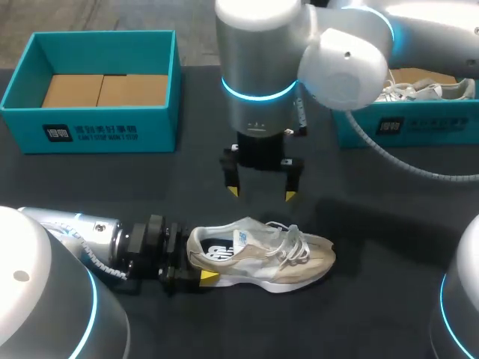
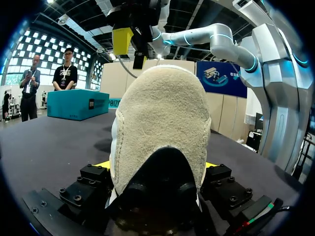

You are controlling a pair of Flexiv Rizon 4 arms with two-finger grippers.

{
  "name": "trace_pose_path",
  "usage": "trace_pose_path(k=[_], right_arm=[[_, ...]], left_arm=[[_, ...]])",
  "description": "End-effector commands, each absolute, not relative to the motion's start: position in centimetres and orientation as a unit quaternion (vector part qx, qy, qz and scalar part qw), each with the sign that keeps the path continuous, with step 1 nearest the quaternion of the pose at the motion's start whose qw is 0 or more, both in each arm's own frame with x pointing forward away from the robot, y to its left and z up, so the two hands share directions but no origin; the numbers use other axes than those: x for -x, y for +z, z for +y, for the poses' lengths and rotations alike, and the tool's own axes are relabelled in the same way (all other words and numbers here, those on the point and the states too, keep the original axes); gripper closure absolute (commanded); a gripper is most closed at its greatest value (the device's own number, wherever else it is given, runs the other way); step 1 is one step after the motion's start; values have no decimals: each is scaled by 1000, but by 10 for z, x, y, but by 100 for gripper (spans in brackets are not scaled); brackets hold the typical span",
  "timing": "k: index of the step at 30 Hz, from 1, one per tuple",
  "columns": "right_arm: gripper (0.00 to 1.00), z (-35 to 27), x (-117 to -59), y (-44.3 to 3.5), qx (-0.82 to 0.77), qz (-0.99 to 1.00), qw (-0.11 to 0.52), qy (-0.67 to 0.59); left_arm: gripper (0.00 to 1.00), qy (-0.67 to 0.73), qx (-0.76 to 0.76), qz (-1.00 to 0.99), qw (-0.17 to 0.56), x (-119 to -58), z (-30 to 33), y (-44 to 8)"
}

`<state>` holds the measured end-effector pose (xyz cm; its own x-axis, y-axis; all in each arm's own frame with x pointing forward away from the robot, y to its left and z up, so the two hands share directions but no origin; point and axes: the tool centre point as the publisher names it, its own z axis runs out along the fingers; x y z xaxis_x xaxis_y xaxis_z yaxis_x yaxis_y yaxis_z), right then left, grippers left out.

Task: Take the shoe out of the shoebox, open the shoe tongue, remove and reinsert the insole, then place the shoe into the shoebox

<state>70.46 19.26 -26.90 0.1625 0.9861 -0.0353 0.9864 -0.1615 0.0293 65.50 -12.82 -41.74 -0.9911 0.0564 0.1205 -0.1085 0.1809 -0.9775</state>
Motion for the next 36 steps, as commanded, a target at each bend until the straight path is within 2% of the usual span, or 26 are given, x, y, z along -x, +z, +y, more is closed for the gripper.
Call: trace_pose_path(k=[1, 14, 19, 36], right_arm=[[0, 199, -701, -270, -767, 641, 30, -6], [0, 239, -656, -277, -764, 641, 70, -10], [0, 245, -643, -285, -771, 625, 114, -48], [0, 249, -640, -314, -777, 600, 172, -85]], left_arm=[[100, 639, -17, -766, 65, -654, -126, -420], [100, 639, -17, -766, 65, -654, -126, -420], [100, 639, -17, -766, 65, -654, -126, -420], [100, 639, -17, -766, 65, -654, -126, -420]])
